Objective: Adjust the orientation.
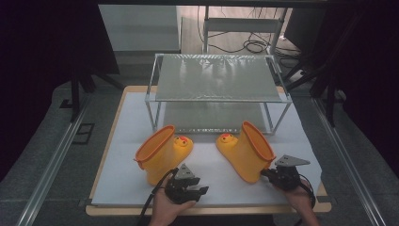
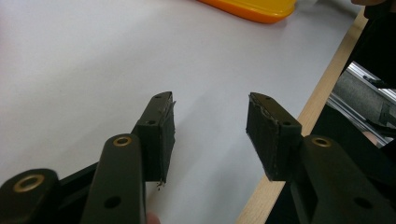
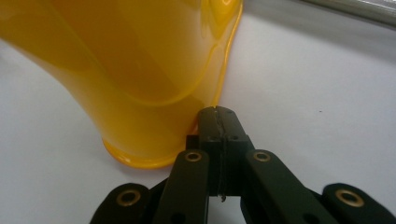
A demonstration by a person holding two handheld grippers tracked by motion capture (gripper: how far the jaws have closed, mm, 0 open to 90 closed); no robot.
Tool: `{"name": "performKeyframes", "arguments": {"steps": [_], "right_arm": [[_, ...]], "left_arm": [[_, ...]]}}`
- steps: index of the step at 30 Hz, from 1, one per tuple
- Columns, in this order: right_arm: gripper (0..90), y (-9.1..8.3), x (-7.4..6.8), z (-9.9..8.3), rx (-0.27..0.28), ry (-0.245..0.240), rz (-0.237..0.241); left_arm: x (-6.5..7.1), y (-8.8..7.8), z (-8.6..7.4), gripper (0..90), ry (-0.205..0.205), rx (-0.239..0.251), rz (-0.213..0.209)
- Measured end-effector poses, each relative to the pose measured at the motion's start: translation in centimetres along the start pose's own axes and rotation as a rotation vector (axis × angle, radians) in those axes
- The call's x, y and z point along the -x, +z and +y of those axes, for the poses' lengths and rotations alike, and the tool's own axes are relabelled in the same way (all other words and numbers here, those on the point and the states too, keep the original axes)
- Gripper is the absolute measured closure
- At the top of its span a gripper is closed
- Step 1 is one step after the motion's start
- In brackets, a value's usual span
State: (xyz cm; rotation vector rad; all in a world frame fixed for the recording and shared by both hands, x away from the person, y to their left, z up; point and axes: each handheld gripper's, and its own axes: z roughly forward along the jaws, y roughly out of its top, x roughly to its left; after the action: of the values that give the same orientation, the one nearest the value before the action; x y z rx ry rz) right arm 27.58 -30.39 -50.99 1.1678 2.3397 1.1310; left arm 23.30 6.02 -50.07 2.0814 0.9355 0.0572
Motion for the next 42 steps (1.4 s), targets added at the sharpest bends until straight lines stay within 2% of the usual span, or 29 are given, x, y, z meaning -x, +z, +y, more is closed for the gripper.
{"name": "performKeyframes", "arguments": {"steps": [4, 7, 9, 13, 18, 27, 36, 38, 42], "right_arm": [[89.9, 0.1, -0.4, 0.0, 0.0, 0.0, 0.026], [89.9, 0.3, -1.0, 0.1, -0.01, -0.027, 0.052], [89.9, 0.7, -2.0, 0.4, -0.016, -0.055, 0.088], [89.8, 1.0, -2.8, 0.7, -0.024, -0.074, 0.109], [89.8, 2.1, -4.3, 1.4, -0.032, -0.114, 0.154], [89.7, 4.0, -6.1, 2.7, -0.035, -0.159, 0.2], [89.6, 4.8, -6.8, 3.0, -0.035, -0.171, 0.199], [89.5, 4.6, -6.7, 2.9, -0.033, -0.173, 0.19], [89.3, 3.4, -5.6, 2.6, -0.006, -0.135, 0.173]], "left_arm": [[0.0, -0.1, 0.0, 52.1, 0.001, -0.003, 0.0], [0.0, -0.2, -0.1, 52.0, 0.0, -0.005, -0.001], [-0.1, -0.3, -0.2, 51.7, -0.002, -0.007, 0.001], [-0.2, -0.4, -0.2, 51.6, -0.004, -0.005, 0.001], [-0.3, -0.7, -0.2, 51.4, -0.009, -0.003, 0.006], [-0.5, -0.6, -0.3, 51.1, -0.011, -0.013, 0.009], [-0.6, -0.4, -0.4, 50.8, -0.019, -0.017, 0.013], [-0.7, -0.5, -0.4, 50.7, -0.023, -0.016, 0.014], [-0.8, -0.5, -0.3, 50.7, -0.03, -0.012, 0.012]]}}
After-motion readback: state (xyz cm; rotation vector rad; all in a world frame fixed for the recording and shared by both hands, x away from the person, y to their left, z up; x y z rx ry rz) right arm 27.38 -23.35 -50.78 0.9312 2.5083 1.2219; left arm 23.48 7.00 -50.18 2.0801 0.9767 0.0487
